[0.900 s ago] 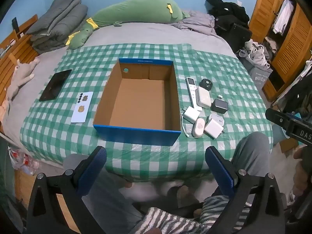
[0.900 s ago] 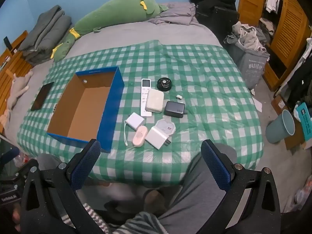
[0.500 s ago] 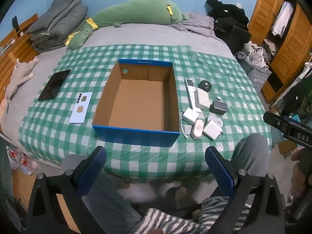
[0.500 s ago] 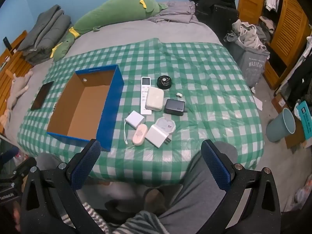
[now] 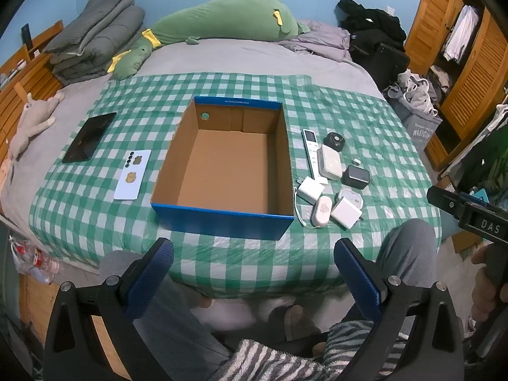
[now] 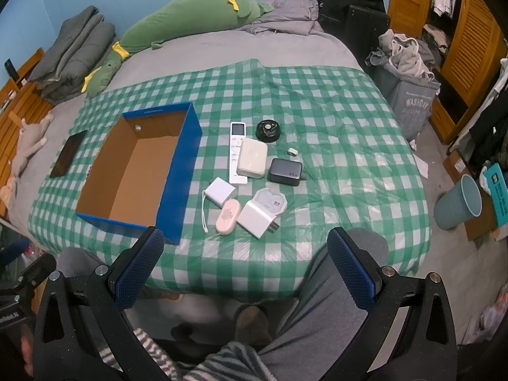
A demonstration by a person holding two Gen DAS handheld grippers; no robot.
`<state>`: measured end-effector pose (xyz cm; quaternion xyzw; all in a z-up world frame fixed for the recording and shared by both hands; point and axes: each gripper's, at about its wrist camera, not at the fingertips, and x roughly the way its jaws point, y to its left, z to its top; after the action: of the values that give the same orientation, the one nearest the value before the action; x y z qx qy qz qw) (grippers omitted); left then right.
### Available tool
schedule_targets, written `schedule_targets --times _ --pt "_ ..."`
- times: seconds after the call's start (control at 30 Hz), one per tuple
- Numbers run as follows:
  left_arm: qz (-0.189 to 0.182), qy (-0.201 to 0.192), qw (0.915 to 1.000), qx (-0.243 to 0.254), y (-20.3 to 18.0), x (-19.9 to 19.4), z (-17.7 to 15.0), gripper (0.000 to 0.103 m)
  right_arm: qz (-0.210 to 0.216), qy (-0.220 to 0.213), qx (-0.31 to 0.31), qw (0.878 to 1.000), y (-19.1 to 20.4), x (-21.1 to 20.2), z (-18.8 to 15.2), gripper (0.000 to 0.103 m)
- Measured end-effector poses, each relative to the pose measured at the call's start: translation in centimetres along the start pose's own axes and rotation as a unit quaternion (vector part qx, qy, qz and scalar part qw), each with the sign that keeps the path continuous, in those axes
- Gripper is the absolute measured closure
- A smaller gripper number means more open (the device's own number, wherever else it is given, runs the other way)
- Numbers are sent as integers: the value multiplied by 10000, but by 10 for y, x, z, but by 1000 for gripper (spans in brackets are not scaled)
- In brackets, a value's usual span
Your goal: Flip cup upside down
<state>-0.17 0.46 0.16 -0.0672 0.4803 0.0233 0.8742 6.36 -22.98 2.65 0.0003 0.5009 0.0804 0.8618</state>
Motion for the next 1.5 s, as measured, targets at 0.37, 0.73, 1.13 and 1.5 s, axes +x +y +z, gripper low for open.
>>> schedule_targets --times 0.37,0.73,1.13,1.5 --pt "19 45 10000 8 1 1 0 1 -2 18 23 10000 0 1 1 2" --pt "18 36 10000 9 1 2 -1 1 1 35 -27 10000 2 2 -3 2" --pt "35 73 10000 23 -2 3 -2 1 33 121 -66 9999 3 4 -4 2" --pt "38 64 10000 21 -3 3 -2 1 41 158 -76 9998 5 5 -3 2"
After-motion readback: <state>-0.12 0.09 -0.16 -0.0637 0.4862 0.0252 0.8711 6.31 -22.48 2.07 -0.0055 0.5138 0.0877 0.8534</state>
